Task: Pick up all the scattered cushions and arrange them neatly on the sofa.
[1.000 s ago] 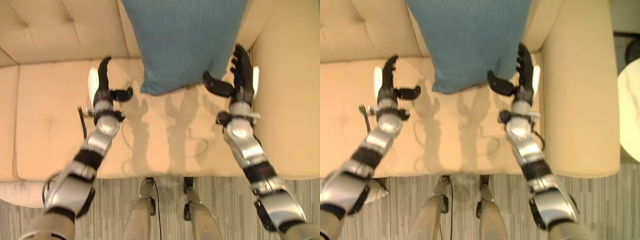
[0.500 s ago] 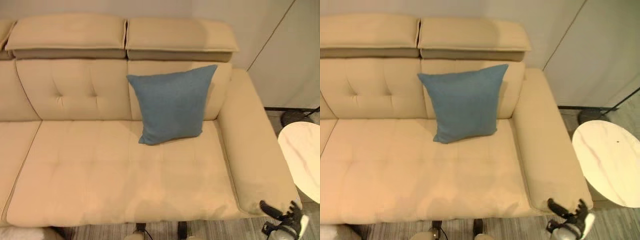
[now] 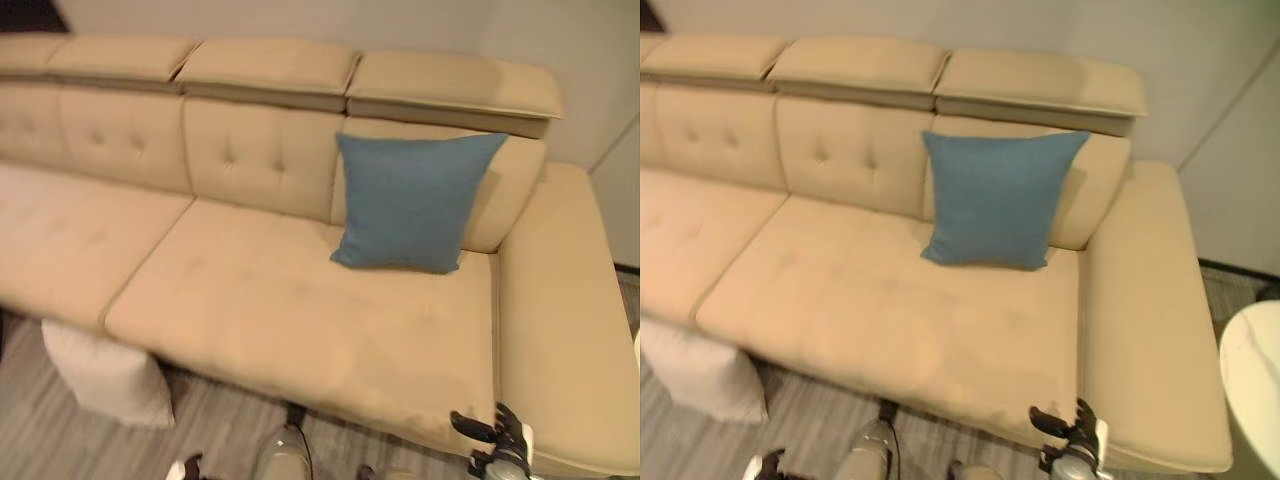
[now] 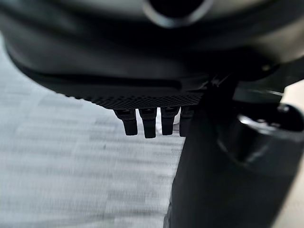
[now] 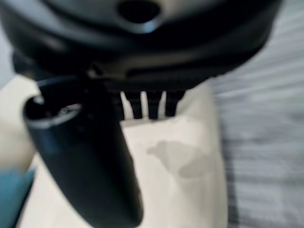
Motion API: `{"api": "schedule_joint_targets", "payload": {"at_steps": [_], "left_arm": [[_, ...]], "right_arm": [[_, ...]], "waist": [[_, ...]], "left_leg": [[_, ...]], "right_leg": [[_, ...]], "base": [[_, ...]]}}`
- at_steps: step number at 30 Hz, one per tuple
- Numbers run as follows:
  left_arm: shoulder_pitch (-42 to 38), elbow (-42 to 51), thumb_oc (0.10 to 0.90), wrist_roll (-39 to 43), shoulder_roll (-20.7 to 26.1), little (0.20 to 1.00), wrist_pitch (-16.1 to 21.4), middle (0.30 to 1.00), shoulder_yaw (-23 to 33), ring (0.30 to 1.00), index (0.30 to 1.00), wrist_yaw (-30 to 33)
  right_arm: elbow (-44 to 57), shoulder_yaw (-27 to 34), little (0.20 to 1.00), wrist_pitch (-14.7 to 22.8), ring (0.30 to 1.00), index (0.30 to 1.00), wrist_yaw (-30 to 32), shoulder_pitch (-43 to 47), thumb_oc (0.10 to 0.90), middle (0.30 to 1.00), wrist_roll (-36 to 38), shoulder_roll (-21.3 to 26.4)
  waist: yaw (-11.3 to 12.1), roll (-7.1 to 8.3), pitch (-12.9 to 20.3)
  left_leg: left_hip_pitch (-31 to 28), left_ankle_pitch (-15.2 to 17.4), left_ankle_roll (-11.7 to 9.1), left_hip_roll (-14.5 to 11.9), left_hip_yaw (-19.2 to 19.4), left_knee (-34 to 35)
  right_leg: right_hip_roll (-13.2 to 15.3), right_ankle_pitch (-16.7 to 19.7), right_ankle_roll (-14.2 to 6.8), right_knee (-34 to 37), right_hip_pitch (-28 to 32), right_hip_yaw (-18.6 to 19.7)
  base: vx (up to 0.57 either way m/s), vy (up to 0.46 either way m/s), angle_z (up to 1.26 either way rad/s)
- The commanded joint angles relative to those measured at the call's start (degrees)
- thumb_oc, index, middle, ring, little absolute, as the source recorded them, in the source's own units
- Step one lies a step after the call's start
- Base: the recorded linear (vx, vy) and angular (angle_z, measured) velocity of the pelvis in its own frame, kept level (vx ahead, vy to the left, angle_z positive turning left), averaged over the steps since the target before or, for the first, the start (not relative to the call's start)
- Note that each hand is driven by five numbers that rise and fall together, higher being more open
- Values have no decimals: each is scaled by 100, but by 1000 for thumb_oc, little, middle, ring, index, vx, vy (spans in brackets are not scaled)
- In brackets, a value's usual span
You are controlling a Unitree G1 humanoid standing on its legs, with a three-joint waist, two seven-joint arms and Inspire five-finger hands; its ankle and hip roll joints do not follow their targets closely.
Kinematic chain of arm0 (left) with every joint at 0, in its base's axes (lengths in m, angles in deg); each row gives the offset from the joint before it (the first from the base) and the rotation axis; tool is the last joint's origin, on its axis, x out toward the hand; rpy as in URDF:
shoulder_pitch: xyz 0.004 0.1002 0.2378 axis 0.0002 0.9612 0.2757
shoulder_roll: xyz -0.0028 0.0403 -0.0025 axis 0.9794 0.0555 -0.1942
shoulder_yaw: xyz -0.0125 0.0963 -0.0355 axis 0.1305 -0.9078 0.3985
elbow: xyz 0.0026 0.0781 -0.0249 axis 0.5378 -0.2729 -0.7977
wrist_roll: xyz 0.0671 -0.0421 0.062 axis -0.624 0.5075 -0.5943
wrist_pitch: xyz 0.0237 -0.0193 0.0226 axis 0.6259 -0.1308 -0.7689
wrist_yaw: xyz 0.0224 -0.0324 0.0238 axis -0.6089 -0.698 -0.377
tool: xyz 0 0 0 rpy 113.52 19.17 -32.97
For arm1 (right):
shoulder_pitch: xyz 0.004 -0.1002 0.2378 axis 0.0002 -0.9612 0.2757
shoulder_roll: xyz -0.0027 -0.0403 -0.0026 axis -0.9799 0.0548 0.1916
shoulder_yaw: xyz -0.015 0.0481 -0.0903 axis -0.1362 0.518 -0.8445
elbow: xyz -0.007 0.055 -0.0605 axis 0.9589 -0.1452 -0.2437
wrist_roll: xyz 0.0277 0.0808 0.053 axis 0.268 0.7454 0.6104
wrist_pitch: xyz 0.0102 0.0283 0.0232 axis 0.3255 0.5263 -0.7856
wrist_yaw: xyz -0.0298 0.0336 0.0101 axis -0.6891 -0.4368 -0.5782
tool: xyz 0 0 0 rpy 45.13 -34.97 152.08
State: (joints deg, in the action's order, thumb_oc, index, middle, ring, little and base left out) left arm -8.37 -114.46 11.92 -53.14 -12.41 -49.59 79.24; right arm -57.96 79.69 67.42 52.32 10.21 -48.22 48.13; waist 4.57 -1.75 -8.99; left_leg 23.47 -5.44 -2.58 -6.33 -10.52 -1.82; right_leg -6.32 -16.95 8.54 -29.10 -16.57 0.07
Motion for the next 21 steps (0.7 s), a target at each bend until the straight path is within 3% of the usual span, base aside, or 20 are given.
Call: {"api": "schedule_joint_targets", "payload": {"at_steps": [1, 4, 5, 6, 10, 11, 12, 15, 17, 21], "left_arm": [[-289, -128, 800, -66, 137, 900, 117, 900, 152, 900, 900, 341], [-199, -299, 800, -176, 74, 900, 30, 900, 136, 900, 900, 323], [-199, -299, 800, -176, 74, 900, 30, 900, 136, 900, 900, 323], [-148, -512, 800, -296, 23, 900, -31, 900, 120, 900, 900, 280], [-176, -760, 800, -450, -24, 900, -134, 900, 89, 900, 900, 270], [-274, -862, 800, -567, -51, 900, -200, 900, 31, 900, 900, 295], [-275, -862, 800, -567, -52, 900, -200, 900, 32, 900, 900, 295], [-541, -730, 800, -894, -90, 900, -175, 900, -315, 900, 900, 347], [-647, -325, 800, -1069, -72, 900, -88, 900, -549, 900, 900, 491], [-848, -3, 800, -1424, 42, 900, -55, 900, -885, 900, 900, 787]], "right_arm": [[581, 147, 900, 279, 900, 900, 39, 114, 800, 900, -502, 273], [297, 135, 900, 227, 900, 900, -41, 28, 800, 900, -517, 147], [297, 135, 900, 227, 900, 900, -41, 28, 800, 900, -517, 147], [-64, 78, 900, 194, 900, 900, -105, 9, 800, 900, -600, 84], [-503, 28, 900, 136, 900, 900, -173, -17, 800, 900, -689, -5], [-887, 46, 900, 76, 900, 900, -226, -34, 800, 900, -670, -107], [-889, 45, 900, 77, 900, 900, -227, -32, 800, 900, -670, -106], [-1311, 165, 900, -39, 900, 900, -174, -146, 800, 900, -747, -161], [-1398, 193, 900, -14, 900, 900, -39, -181, 800, 900, -816, -239], [-1598, 60, 900, 13, 900, 900, 123, 130, 800, 900, -694, -417]], "waist": [[-258, 207, -228], [-433, 361, -94], [-435, 360, -92], [-533, 436, 8], [-687, 457, 128], [-821, 443, 200], [-824, 441, 194], [-1184, 289, 303], [-1171, 203, 279], [-956, 292, 106]], "left_leg": [[-276, -124, -25, 267, 397, -201], [-680, 451, 56, 277, 742, -927], [-676, 450, 56, 277, 741, -928], [-1150, 825, 93, 219, 949, -1174], [-1766, 1131, 113, 120, 1211, -1087], [-2111, 1237, 73, 6, 1656, -922], [-2116, 1238, 72, 5, 1653, -922], [-2631, 1318, -142, -471, 2974, -378], [-2571, 1261, -183, -378, 2943, -51], [-2414, 1197, -63, -34, 2480, 194]], "right_leg": [[654, 588, -949, 1939, 1442, 5], [823, 757, -941, 2089, 1231, -333], [822, 757, -941, 2090, 1228, -334], [886, 839, -922, 2169, 1103, -540], [933, 895, -925, 2154, 1019, -862], [1043, 951, -981, 2160, 976, -1217], [1042, 950, -980, 2160, 983, -1220], [1363, 961, -1178, 2170, 1052, -2051], [1515, 1134, -1251, 2243, 1107, -2391], [1764, 1549, -1506, 2279, 1122, -2548]], "base": [[-392, -100, 57], [-336, -69, 96], [-294, -46, 69], [-184, -23, 63], [-176, 57, 67], [-161, 122, 64], [-204, 166, 123], [-97, 232, 162], [-92, 305, 173], [-55, 309, 98]]}}
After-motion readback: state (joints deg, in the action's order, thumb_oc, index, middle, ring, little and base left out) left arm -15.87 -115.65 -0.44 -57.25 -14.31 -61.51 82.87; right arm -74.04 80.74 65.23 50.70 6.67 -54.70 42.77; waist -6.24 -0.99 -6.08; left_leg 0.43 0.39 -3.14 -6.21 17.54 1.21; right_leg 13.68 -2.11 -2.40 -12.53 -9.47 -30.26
